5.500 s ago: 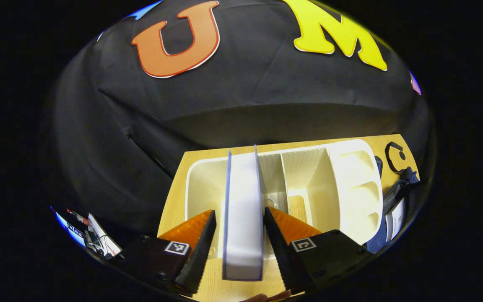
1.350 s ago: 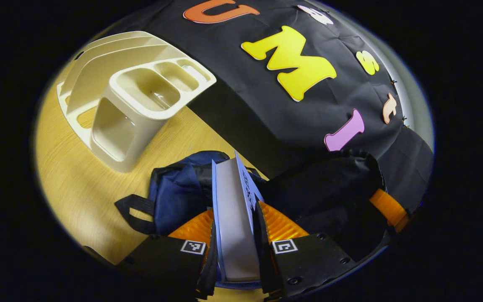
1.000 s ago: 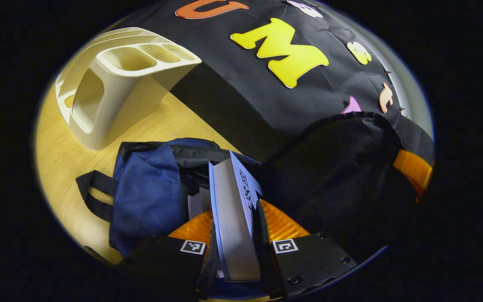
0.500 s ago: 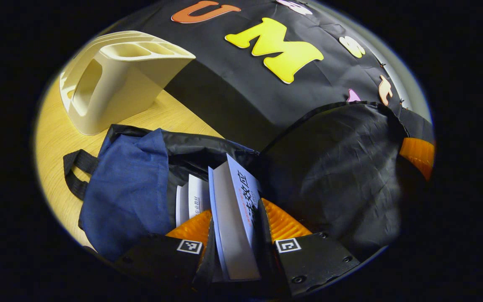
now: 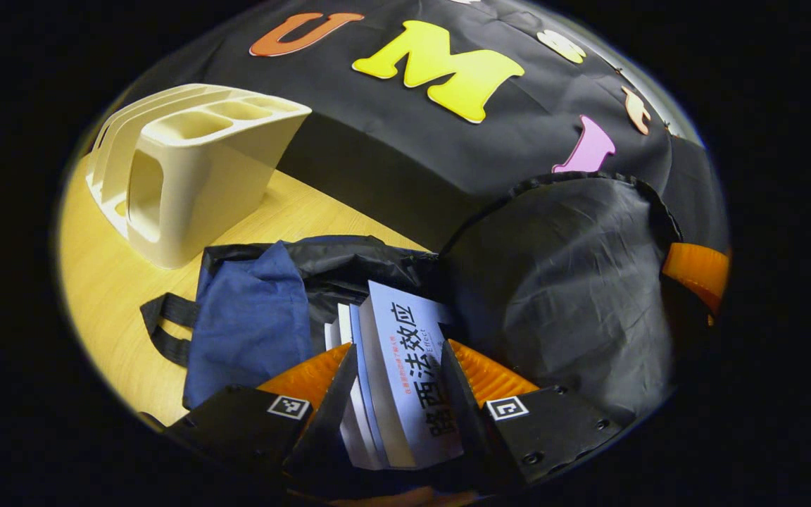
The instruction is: Open the schoolbag, grab two books from the bookshelf and put them into the schoolbag.
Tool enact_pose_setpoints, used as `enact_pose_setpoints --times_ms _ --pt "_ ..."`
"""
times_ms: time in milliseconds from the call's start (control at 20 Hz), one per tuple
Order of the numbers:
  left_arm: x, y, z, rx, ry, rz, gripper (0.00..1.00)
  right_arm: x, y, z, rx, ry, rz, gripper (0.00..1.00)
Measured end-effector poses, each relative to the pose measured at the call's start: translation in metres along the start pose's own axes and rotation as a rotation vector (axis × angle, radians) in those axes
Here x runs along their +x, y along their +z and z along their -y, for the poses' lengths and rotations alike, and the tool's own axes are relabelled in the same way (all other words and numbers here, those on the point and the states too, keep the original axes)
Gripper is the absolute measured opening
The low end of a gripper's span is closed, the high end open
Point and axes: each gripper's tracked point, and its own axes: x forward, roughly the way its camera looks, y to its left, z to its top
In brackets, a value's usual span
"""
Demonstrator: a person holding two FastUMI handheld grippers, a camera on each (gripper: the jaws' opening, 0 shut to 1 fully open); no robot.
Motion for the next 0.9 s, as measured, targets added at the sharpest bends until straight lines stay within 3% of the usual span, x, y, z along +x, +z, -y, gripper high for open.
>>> enact_pose_setpoints --times_ms 200,250,350,400,550,600,800,850,900 --pt "-0.002 0.0 -0.008 0.012 0.007 -0.008 0.77 0.001 -0.009 0.004 -0.021 -0.044 -0.012 0.04" --pt "-0.004 -0.001 -0.008 0.009 -0.002 -0.012 0.85 0.001 -0.01 0.004 -0.033 -0.054 -0.015 0.06" --pt "-0.008 -0.001 -0.011 0.019 -0.006 -0.021 0.88 -0.003 -0.015 0.004 -0.046 -0.071 -0.026 0.06" --pt "-0.011 -0.001 -0.01 0.037 -0.006 -0.027 0.88 -0.003 -0.017 0.005 -0.048 -0.083 -0.03 0.12" --pt "-0.019 0.0 -0.016 0.093 -0.002 -0.027 0.88 -0.01 -0.025 0.003 -0.075 -0.108 -0.044 0.14" --pt "-0.024 0.001 -0.018 0.104 0.004 -0.022 0.88 -0.013 -0.029 0.002 -0.09 -0.116 -0.046 0.22" --pt "-0.045 0.001 -0.031 0.1 0.01 -0.017 0.88 -0.023 -0.04 0.001 -0.116 -0.155 -0.059 0.23" --pt "-0.051 0.003 -0.037 0.102 0.021 -0.011 0.88 -0.026 -0.043 0.001 -0.107 -0.162 -0.059 0.33" --pt "-0.058 0.006 -0.045 0.11 0.038 -0.001 0.88 -0.03 -0.045 0.003 -0.097 -0.175 -0.057 0.25"
